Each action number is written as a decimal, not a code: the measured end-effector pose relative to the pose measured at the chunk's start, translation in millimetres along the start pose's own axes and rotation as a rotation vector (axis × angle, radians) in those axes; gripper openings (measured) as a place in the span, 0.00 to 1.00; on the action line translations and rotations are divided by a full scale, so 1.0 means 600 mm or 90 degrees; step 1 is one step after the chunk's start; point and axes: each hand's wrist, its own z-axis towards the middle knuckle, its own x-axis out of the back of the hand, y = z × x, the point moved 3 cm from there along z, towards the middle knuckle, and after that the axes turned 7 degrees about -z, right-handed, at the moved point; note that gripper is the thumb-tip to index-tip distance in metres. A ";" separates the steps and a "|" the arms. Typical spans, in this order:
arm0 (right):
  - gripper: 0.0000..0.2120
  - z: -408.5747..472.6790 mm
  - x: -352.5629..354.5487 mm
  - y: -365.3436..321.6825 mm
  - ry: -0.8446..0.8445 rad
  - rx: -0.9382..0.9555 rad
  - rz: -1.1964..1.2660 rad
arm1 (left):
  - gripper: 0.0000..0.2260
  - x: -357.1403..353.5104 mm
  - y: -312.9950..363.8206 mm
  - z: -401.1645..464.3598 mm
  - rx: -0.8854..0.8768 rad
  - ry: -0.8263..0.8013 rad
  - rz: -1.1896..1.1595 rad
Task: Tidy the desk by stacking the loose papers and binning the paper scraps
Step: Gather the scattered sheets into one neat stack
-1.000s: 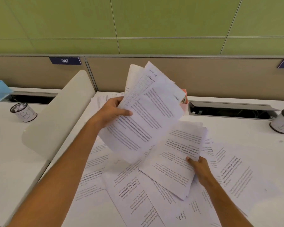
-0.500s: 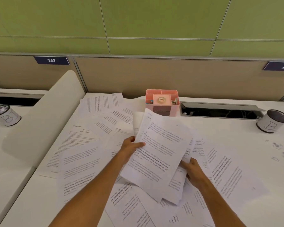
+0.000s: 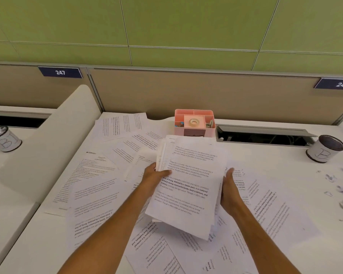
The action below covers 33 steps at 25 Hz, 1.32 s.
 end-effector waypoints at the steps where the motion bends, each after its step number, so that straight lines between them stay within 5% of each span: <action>1: 0.39 0.002 -0.004 -0.014 -0.013 0.023 -0.012 | 0.21 -0.003 0.012 -0.002 -0.030 0.006 0.006; 3: 0.37 0.001 -0.010 -0.041 -0.030 0.080 -0.080 | 0.20 -0.009 0.043 -0.008 -0.091 0.011 0.012; 6: 0.17 0.001 -0.018 -0.082 -0.026 0.150 -0.130 | 0.19 -0.011 0.094 -0.020 -0.175 0.004 0.021; 8: 0.13 -0.002 -0.026 -0.105 -0.020 0.187 -0.124 | 0.17 -0.009 0.122 -0.026 -0.215 -0.013 0.014; 16: 0.14 0.001 -0.050 -0.113 -0.015 0.249 -0.143 | 0.15 -0.009 0.147 -0.034 -0.228 -0.062 0.037; 26: 0.16 0.006 -0.043 -0.070 0.055 0.202 -0.097 | 0.14 -0.019 0.099 -0.034 -0.228 -0.065 0.055; 33: 0.13 0.013 -0.035 -0.025 0.061 0.134 -0.123 | 0.13 -0.011 0.036 -0.015 -0.132 -0.028 0.097</action>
